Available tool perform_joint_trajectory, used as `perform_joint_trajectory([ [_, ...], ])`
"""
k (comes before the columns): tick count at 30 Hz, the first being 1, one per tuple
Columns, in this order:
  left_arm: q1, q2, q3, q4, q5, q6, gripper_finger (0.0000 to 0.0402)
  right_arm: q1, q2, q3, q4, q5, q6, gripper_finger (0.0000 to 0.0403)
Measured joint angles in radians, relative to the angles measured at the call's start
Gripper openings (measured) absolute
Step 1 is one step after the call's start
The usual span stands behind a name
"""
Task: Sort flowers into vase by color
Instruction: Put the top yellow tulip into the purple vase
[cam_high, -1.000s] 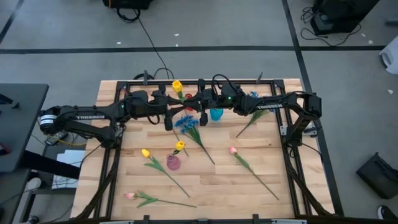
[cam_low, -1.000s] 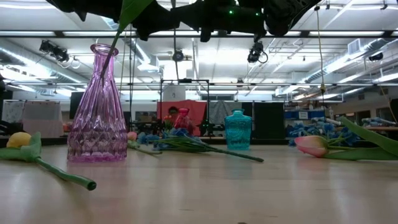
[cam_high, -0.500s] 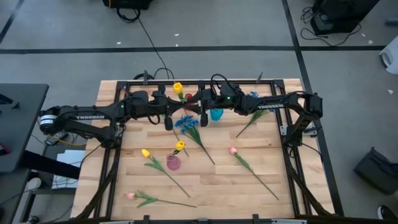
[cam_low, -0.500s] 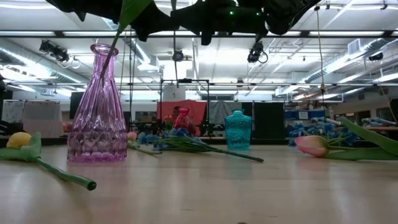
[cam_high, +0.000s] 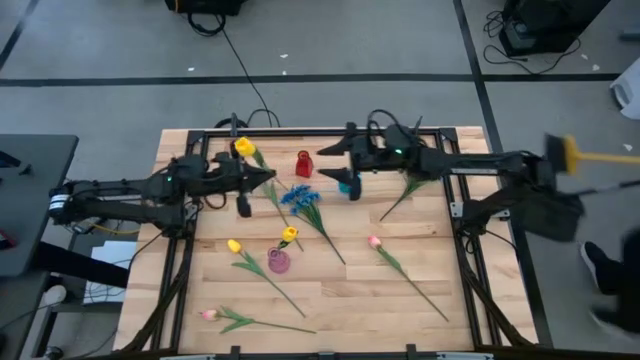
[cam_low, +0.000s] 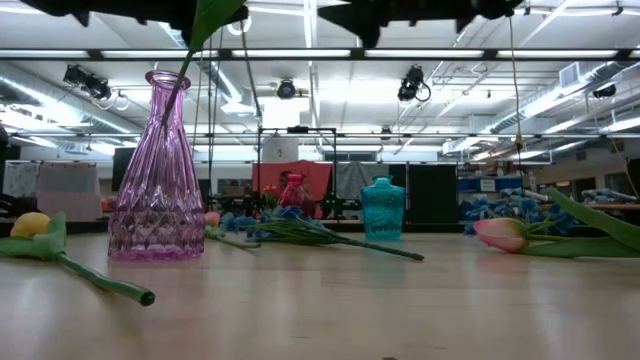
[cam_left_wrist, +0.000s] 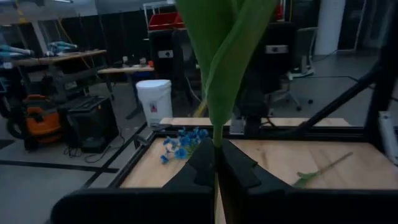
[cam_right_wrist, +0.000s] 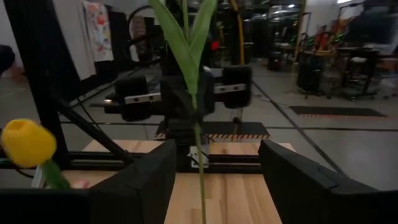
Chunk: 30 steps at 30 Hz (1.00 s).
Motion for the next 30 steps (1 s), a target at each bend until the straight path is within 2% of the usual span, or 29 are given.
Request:
perform_joint_trajectory([
  [7, -0.085, -0.079, -0.083, -0.015, 0.02, -0.059, 0.0011, 0.014, -0.171, -0.26, 0.1, 0.155, 0.045, 0.0239],
  [13, -0.138, -0.127, -0.064, -0.165, 0.03, -0.078, 0.0012, 0.023, -0.244, -0.433, 0.205, 0.198, 0.11, 0.0239],
  [22, -0.239, -0.173, -0.062, -0.162, 0.187, -0.142, 0.0012, 0.054, -0.287, -0.497, 0.209, 0.316, 0.114, 0.0239],
  [30, -0.324, -0.118, -0.061, -0.058, 0.198, -0.168, 0.0012, 0.054, -0.291, -0.496, 0.225, 0.344, 0.115, 0.0239],
])
